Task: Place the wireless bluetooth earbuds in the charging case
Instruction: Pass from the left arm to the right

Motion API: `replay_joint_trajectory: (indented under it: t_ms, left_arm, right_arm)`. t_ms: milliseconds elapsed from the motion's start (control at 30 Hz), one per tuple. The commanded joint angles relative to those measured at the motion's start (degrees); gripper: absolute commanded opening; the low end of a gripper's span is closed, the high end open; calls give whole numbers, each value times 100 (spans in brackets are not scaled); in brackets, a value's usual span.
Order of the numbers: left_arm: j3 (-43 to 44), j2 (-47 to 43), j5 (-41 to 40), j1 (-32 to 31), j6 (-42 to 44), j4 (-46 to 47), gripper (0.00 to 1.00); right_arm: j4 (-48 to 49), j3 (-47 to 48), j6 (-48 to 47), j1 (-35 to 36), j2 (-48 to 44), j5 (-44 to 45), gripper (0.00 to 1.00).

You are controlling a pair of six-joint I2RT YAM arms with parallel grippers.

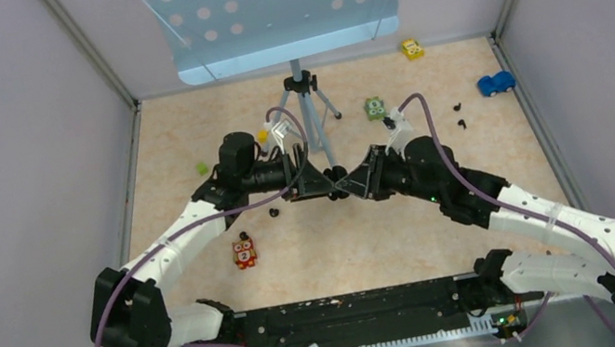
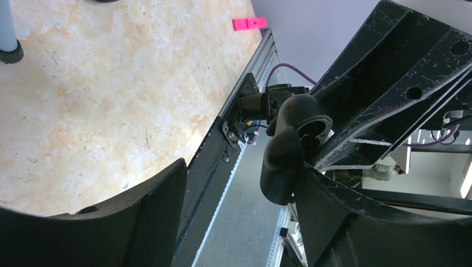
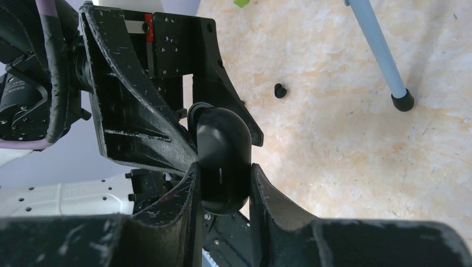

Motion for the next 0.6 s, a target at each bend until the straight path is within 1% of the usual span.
replay_joint_trajectory:
  t_ms: [0, 133, 233, 300, 400, 467, 567]
  left_arm:
    - [162, -107, 483, -35, -89, 561, 75]
    - [164, -147, 647, -39, -194, 771, 83]
    - [157, -164, 832, -41, -261, 967, 90]
    - [87, -198, 1080, -46, -478, 1380, 95]
    - [-44, -256, 1228, -39, -846, 2006, 97]
    - [-22, -285, 1087, -43, -863, 1939, 98]
    - [4, -291, 856, -28, -763, 1578, 98]
  right_arm:
    - [53, -372, 84, -167, -172, 139, 0]
    - [431, -897, 330, -567, -490, -445, 0]
    - [464, -1152, 407, -825, -658, -650, 0]
    - [442, -1218, 402, -920, -706, -739, 0]
    - [547, -1347, 429, -1096, -733, -1015, 0]
    - [741, -1481, 507, -1260, -789, -1313, 0]
    - [1452, -1841, 695, -1555, -929, -1971, 0]
